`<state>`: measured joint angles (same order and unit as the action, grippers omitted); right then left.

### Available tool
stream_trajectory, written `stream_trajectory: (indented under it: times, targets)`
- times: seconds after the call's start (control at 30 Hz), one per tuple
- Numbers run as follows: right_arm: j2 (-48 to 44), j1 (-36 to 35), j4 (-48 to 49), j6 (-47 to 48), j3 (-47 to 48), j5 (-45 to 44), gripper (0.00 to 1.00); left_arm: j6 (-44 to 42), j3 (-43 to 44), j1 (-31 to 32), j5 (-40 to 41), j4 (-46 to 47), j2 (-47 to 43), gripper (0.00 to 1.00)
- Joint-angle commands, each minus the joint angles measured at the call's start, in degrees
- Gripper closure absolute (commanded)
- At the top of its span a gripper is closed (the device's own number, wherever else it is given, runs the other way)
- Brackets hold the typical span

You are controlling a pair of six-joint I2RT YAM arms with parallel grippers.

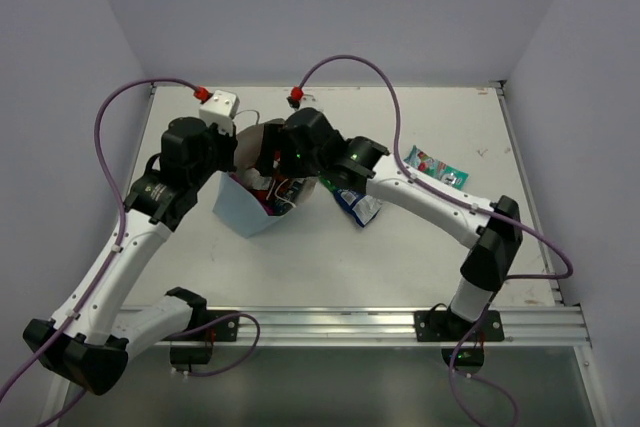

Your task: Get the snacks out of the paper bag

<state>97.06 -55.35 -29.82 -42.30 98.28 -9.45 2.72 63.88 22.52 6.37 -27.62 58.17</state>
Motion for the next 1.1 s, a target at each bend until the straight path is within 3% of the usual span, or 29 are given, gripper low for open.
stream_trajectory:
  times: [0.0, 0.33, 0.47, 0.6, 0.63, 0.7, 0.73, 0.77, 1.07]
  targets:
    - [1.99, -0.02, -1.38, -5.32, -0.28, -4.34, 0.20, 2.11, 2.13, 0.15, 0.57, 6.26, -0.52, 1.00]
    - [9.81, 0.07, -2.61, -11.39, 2.00, -11.73, 0.20, 2.90, 0.99, 0.15, -1.45, 6.87, -0.96, 1.00]
    - [12.54, 0.07, -2.87, -12.71, 3.06, -12.43, 0.25, 2.73, 0.81, 0.15, -1.89, 6.87, -1.31, 1.00]
    - [13.69, 0.33, -2.17, -12.54, 3.32, -12.61, 0.47, 2.38, 0.72, 0.15, -2.06, 6.96, -1.66, 1.00]
    - [13.69, 0.42, -1.65, -12.37, 3.06, -12.35, 0.61, 2.38, 0.55, 0.15, -2.06, 6.87, -1.75, 1.00]
    - [12.72, 0.42, 0.02, -10.79, 2.62, -11.73, 0.79, 2.20, 0.37, 0.15, -1.80, 6.96, -1.75, 1.00]
    - [12.11, 0.42, 0.90, -9.91, 2.27, -11.21, 0.94, 2.11, 0.28, 0.15, -1.54, 6.96, -1.92, 1.00]
    - [10.10, 0.42, 2.65, -8.42, 1.75, -10.33, 0.99, 2.11, 0.20, 0.15, -1.45, 6.87, -1.92, 1.00]
    - [0.42, 0.42, 13.29, 4.41, 1.92, -2.95, 1.00, 1.94, 0.90, 0.15, 0.40, 6.44, -1.75, 1.00]
